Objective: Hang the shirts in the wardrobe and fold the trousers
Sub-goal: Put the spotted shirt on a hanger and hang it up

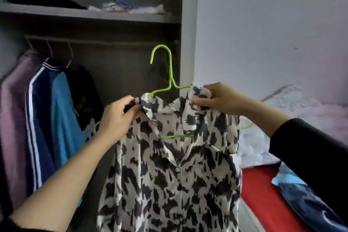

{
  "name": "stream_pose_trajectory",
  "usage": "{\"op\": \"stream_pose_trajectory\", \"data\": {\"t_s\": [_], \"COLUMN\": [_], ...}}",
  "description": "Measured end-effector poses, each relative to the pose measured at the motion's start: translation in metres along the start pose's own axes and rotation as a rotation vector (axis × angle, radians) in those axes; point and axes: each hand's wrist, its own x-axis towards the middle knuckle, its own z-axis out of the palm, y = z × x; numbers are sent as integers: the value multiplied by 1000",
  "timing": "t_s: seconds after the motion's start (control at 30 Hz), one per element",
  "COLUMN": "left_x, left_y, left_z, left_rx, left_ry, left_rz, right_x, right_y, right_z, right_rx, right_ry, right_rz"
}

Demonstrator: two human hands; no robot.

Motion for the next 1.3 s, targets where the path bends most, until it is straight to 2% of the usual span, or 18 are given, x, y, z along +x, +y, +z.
{"op": "stream_pose_trajectory", "data": {"t_s": [0.1, 0.3, 0.53, 0.67, 0.9, 1.13, 1.3], "left_x": [28, 88, 144, 188, 285, 379, 421], "left_y": [-40, -100, -180, -231, -298, -344, -376], "left_z": [-17, -23, -38, -45, -88, -126, -139], "left_rx": [-18, -39, 135, 323, 602, 753, 781], "left_ry": [-5, -15, -75, -161, -180, -100, -62], "left_rz": [-42, -76, -109, -124, -65, -31, 47], "right_x": [42, 150, 251, 300, 404, 512, 566], "right_y": [5, -58, -75, -86, -124, -166, -175], "right_z": [18, 53, 92, 128, 177, 206, 232], "right_rx": [-37, 80, 31, 8, -15, -22, -12], "right_ry": [-18, -132, -330, -253, -42, 81, 68], "right_rz": [5, -206, -90, -67, 52, 142, 153]}}
